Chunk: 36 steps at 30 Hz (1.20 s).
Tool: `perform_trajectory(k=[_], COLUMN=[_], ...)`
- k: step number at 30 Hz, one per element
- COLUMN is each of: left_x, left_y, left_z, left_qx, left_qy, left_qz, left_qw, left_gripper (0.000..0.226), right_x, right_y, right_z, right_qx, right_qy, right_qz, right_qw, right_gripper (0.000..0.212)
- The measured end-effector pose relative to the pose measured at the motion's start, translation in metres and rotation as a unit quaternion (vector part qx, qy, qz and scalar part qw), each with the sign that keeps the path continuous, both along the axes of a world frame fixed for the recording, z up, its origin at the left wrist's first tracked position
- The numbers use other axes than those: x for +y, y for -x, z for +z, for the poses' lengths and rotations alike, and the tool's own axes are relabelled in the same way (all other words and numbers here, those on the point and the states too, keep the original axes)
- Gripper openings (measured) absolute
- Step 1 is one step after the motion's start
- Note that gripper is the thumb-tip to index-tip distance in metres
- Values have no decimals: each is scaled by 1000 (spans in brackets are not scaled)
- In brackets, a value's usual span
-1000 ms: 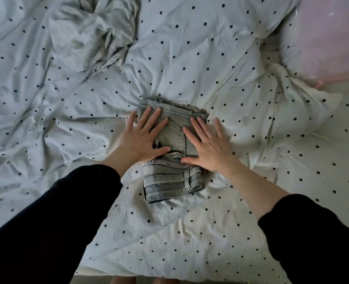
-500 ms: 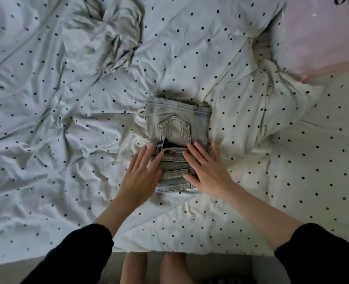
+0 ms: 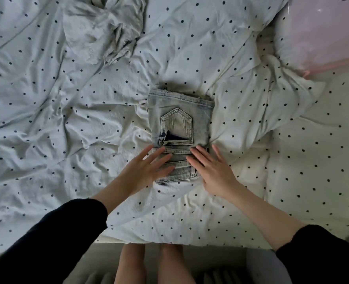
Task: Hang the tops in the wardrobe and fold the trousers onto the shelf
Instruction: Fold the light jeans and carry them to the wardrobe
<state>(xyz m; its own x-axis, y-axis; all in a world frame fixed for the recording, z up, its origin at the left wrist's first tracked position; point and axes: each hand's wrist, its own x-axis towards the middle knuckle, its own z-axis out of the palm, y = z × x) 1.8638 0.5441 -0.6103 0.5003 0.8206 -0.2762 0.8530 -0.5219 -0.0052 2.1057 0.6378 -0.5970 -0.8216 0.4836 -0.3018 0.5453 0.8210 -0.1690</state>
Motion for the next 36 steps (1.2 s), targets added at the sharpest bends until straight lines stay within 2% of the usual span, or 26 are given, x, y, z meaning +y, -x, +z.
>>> perform_trajectory(k=[4, 7, 10, 11, 13, 15, 19, 21, 23, 25, 27, 29, 31, 34, 35, 36], left_x=[1, 14, 40, 48, 69, 91, 130, 148, 160, 165, 164, 164, 165, 162, 160, 156], left_y=[-5, -1, -2, -4, -5, -4, 6, 11, 12, 13, 14, 18, 22, 22, 21, 17], left_z=[4, 20, 48, 56, 66, 68, 56, 48, 40, 33, 26, 21, 20, 22, 23, 24], left_qx=[-68, -211, -356, -380, -391, -386, -422, -418, -368, -293, -234, -205, -201, -215, -213, -201], left_qy=[-28, -34, 49, 76, 88, 74, 53, 54, 60, 56, 35, 23, 41, 64, 43, 3], left_qz=[25, 90, 276, 328, 387, 432, 520, 567, 598, 614, 626, 634, 640, 637, 618, 580], left_qw=[997, 973, 891, 862, 830, 811, 741, 708, 710, 731, 743, 745, 740, 737, 755, 790], left_gripper=[80, 56, 46, 46, 45, 38, 41, 45, 48, 49, 49, 52, 55, 57, 58, 59], right_x=[6, 11, 17, 18, 30, 48, 85, 101, 113, 118, 111, 93, 67, 48, 52, 58], right_y=[-3, -7, -3, 0, 10, 21, 46, 59, 69, 78, 82, 82, 79, 73, 74, 75], right_z=[3, 8, 16, 20, 33, 40, 43, 35, 24, 17, 16, 14, 7, -9, -16, -22], right_qx=[-14, 7, 49, 76, 133, 170, 216, 190, 121, 88, 149, 221, 228, 134, 112, 94], right_qy=[69, 81, 142, 182, 238, 218, 202, 127, 33, -5, -84, -165, -140, -92, -82, -70], right_qz=[-21, -32, -99, -152, -266, -319, -406, -435, -449, -471, -428, -318, -207, -138, -138, -137], right_qw=[997, 996, 984, 969, 924, 907, 865, 871, 885, 878, 887, 907, 941, 977, 981, 984], right_gripper=[79, 84, 78, 72, 53, 35, 27, 23, 31, 42, 43, 37, 43, 58, 61, 64])
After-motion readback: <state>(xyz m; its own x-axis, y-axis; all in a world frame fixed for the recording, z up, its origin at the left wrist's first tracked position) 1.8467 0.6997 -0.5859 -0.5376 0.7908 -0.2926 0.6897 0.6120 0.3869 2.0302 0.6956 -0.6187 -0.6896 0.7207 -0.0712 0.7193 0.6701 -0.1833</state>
